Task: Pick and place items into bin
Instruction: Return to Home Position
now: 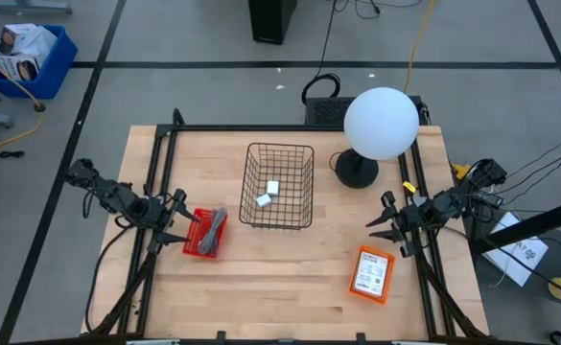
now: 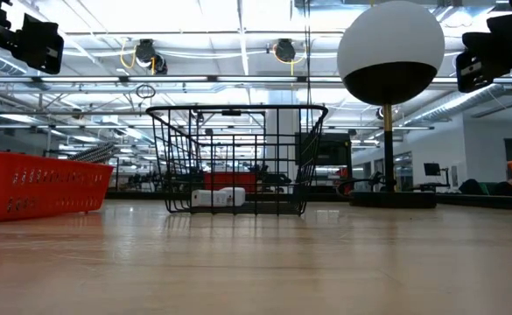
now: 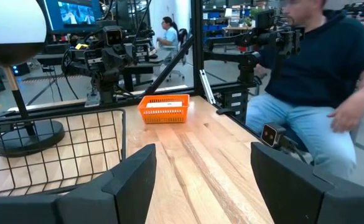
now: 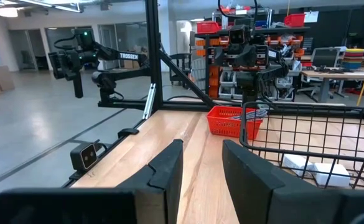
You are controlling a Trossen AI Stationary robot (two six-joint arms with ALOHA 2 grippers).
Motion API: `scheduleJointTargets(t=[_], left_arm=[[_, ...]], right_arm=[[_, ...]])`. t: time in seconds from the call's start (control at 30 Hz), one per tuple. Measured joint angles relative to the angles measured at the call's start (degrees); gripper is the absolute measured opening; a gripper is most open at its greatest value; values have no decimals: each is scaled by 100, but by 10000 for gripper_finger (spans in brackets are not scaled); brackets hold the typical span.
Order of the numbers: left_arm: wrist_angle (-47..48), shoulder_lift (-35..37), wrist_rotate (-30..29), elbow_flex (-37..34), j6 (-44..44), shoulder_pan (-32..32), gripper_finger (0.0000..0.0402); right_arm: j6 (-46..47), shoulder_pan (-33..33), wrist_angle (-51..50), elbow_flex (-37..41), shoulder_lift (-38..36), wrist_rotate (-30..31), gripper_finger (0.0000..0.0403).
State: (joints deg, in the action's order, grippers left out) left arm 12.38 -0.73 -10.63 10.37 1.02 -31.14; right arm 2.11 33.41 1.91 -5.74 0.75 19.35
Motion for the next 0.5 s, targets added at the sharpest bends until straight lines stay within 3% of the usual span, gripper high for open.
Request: scheduleJointTargets(t=[0.5], left_arm=[[0,0,0,0,1,0,264]], right_arm=[[0,0,0,0,0,0,105]])
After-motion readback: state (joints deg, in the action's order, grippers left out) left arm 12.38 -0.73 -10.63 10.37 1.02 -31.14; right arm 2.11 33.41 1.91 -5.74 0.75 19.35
